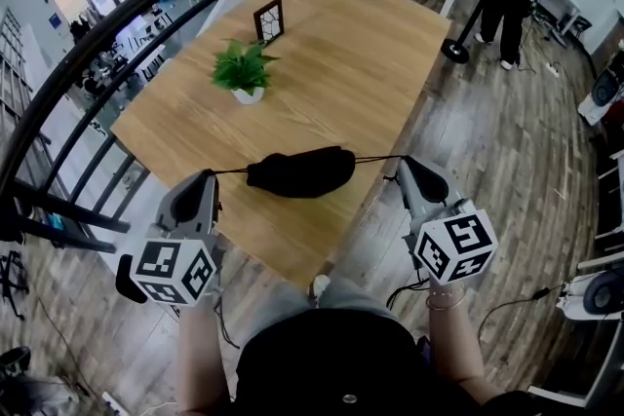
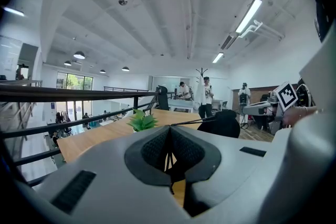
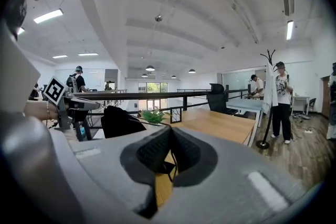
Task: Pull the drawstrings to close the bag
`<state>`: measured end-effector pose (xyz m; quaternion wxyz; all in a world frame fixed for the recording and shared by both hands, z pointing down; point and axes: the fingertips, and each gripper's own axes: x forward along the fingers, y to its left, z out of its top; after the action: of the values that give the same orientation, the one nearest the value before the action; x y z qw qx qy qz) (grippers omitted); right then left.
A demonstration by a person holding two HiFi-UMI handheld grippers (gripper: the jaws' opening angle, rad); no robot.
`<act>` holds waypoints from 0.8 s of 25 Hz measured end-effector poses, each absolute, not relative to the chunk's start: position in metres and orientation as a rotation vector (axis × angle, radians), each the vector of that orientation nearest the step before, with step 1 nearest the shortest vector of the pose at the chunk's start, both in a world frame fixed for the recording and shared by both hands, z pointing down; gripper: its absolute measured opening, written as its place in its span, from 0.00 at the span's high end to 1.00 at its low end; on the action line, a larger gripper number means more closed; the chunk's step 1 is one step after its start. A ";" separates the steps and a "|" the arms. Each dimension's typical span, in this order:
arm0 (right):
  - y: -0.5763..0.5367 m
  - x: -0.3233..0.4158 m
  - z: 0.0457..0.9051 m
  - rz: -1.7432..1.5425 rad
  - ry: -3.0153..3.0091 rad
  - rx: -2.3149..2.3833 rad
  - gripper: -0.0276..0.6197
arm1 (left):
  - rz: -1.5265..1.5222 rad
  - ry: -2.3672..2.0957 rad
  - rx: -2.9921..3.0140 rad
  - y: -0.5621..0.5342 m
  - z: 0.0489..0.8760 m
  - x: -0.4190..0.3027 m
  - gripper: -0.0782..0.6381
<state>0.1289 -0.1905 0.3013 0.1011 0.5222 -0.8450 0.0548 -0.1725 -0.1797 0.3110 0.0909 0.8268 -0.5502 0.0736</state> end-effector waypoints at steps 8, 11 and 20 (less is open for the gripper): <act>-0.190 0.137 0.296 0.146 -2.475 1.598 0.95 | 0.211 -1.655 2.444 -0.178 0.311 -0.178 0.87; -0.190 0.137 0.297 0.148 -2.473 1.606 0.95 | 0.211 -1.668 2.435 -0.178 0.313 -0.183 0.87; -0.188 0.138 0.296 0.170 -2.467 1.618 0.95 | 0.214 -1.660 2.416 -0.176 0.319 -0.191 0.87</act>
<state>0.1378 -0.1876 0.2956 0.0930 0.5450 -0.8313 0.0571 -0.1912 -0.1757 0.3187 0.1008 0.8178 -0.5620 0.0723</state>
